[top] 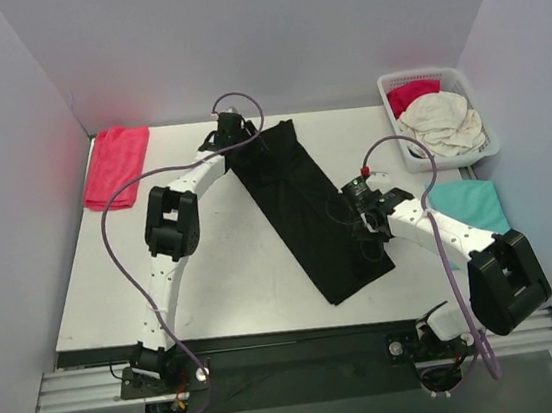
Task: Fold and stack the t-shirts
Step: Rotate the tshirt 90 degrees
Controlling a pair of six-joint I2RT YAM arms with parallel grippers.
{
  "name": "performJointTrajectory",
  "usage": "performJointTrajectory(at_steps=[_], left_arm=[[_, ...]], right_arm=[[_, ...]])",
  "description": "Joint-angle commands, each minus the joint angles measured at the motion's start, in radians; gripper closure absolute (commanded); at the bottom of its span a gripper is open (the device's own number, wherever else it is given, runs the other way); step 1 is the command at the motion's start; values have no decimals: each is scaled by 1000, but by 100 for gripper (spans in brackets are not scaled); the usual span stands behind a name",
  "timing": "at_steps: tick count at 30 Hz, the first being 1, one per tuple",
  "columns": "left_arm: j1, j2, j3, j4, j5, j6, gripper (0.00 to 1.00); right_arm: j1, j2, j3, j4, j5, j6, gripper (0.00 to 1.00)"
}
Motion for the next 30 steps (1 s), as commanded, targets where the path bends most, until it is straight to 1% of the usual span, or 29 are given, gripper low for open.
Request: performJointTrajectory(at_steps=[1, 2, 4, 5, 6, 7, 8, 10, 11, 13, 14, 15, 16, 17, 18, 19, 20, 22, 23, 25, 26, 27, 28, 29, 30], left_arm=[[12, 154, 210, 75, 320, 59, 33], [20, 227, 302, 156, 430, 30, 33], [30, 281, 355, 274, 510, -36, 31], [42, 303, 335, 462, 564, -117, 31], [47, 309, 314, 564, 584, -168, 30], [55, 303, 288, 748, 593, -217, 30], [61, 303, 265, 835, 622, -296, 30], [79, 291, 212, 984, 642, -364, 31], [85, 263, 188, 1123, 651, -413, 31], [99, 222, 97, 1238, 661, -440, 31], [102, 167, 64, 1331, 671, -441, 30], [107, 134, -17, 1354, 673, -434, 30], [112, 101, -56, 1373, 672, -421, 30], [115, 31, -103, 1390, 662, -395, 30], [116, -5, -149, 1388, 653, -382, 31], [116, -40, -232, 1390, 652, -371, 31], [115, -104, -266, 1358, 665, -343, 30], [109, -172, -349, 1292, 668, -299, 32], [99, -244, -436, 1236, 670, -245, 32], [81, -324, -533, 1151, 653, -169, 33], [49, -403, -605, 1009, 629, -59, 33], [29, -450, -634, 924, 595, 9, 33], [4, -531, -659, 731, 551, 77, 33], [-29, -570, -682, 642, 432, 205, 33], [-92, -602, -717, 575, 362, 253, 33]], right_arm=[[22, -46, 26, -27, 5, -35, 57], [27, -50, 23, -28, 7, -35, 57], [33, -51, 23, -27, 4, -37, 57], [38, -54, 23, -28, 0, -35, 57], [41, -57, 23, -30, 0, -35, 57], [44, -63, 22, -32, -1, -35, 57], [44, -66, 22, -32, 0, -35, 57], [48, -76, 19, -32, 5, -32, 57], [47, -77, 17, -32, 8, -32, 57], [47, -82, 15, -30, 11, -32, 57], [48, -80, 12, -30, 14, -32, 57], [48, -80, 11, -29, 16, -30, 57], [50, -79, 11, -27, 16, -29, 57], [48, -79, 9, -25, 20, -26, 57], [50, -79, 5, -21, 23, -26, 57], [51, -82, 3, -21, 30, -21, 57], [51, -85, 2, -21, 34, -18, 57], [53, -92, -3, -21, 54, -18, 57], [51, -94, -3, -21, 60, -14, 57], [50, -100, -4, -22, 71, -14, 57], [50, -102, -4, -22, 74, -14, 57], [50, -103, -6, -22, 76, -14, 57], [47, -103, -9, -22, 80, -10, 57], [45, -105, -11, -25, 82, -9, 57], [42, -106, -17, -27, 82, 0, 57]])
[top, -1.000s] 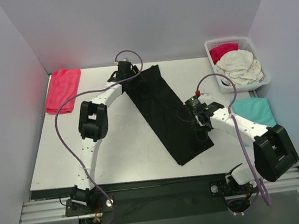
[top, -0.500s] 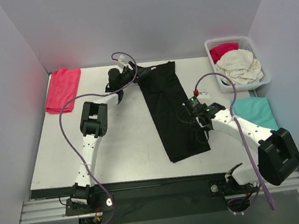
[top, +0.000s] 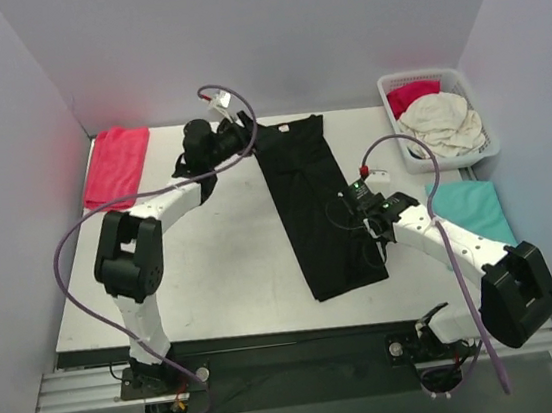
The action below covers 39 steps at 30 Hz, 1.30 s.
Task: Fold and stack the t-shirts
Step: Rotate the tshirt 90 degrees
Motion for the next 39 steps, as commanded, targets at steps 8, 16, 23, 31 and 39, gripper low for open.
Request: performJointTrajectory(at_steps=[8, 16, 23, 31, 39], left_arm=[[-372, -264, -262, -656, -627, 285, 33], [-497, -349, -515, -588, -740, 50, 35], [-556, -383, -583, -534, -716, -28, 37], [-620, -427, -524, -534, -743, -19, 38], [-651, -250, -435, -462, -659, -36, 39]], right_arm=[[-15, -65, -65, -30, 59, 40, 56], [-25, -145, -121, -44, 85, 72, 56], [-25, -147, -140, -50, 79, 88, 56], [-25, -156, -146, -48, 82, 92, 56], [-25, -163, -155, -53, 82, 94, 56]])
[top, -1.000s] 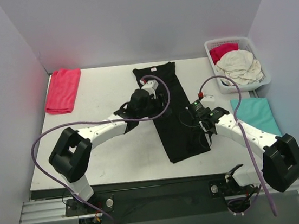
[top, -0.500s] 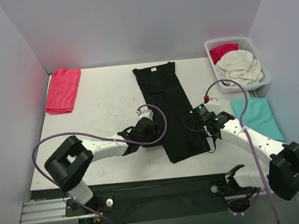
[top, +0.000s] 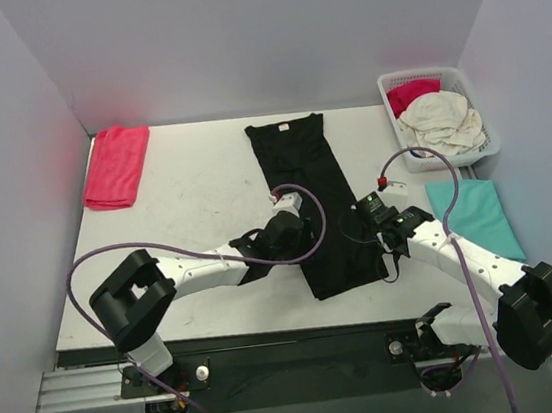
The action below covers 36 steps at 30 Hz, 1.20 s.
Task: Fold and stack the t-shirts
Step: Rotate the tshirt 90 degrees
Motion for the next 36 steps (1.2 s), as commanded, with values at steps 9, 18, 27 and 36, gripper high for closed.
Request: performJointTrajectory(at_steps=[9, 18, 27, 36], left_arm=[[-10, 149, 4, 49, 32, -15, 39], [-9, 31, -65, -170, -144, 28, 39], [-4, -65, -94, -234, -253, 49, 39], [-13, -297, -126, -290, -267, 75, 39]], right_arm=[[-6, -38, -42, -38, 30, 16, 56], [35, -53, -140, -10, -30, 47, 57], [196, -82, -170, 17, -28, 116, 57], [354, -98, -154, 10, -10, 201, 57]])
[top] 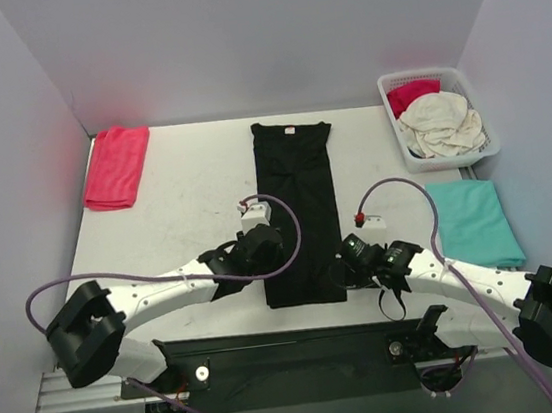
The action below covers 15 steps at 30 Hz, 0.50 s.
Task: Fold and stack the t-shirts
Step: Rotate the tshirt 90 degrees
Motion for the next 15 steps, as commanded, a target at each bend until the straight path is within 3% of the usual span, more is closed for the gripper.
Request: performJointTrajectory(at_steps=[1, 6, 15], left_arm=[[-8, -105, -23, -19, -3, 15, 38], [-11, -159, -86, -48, 52, -40, 39], [-14, -203, -246, 29, 119, -116, 39]], right_arm=[[48, 6, 18, -23, 42, 66, 56], [157, 83, 42, -23, 68, 109, 56], [226, 172, 82, -23, 106, 143, 56]])
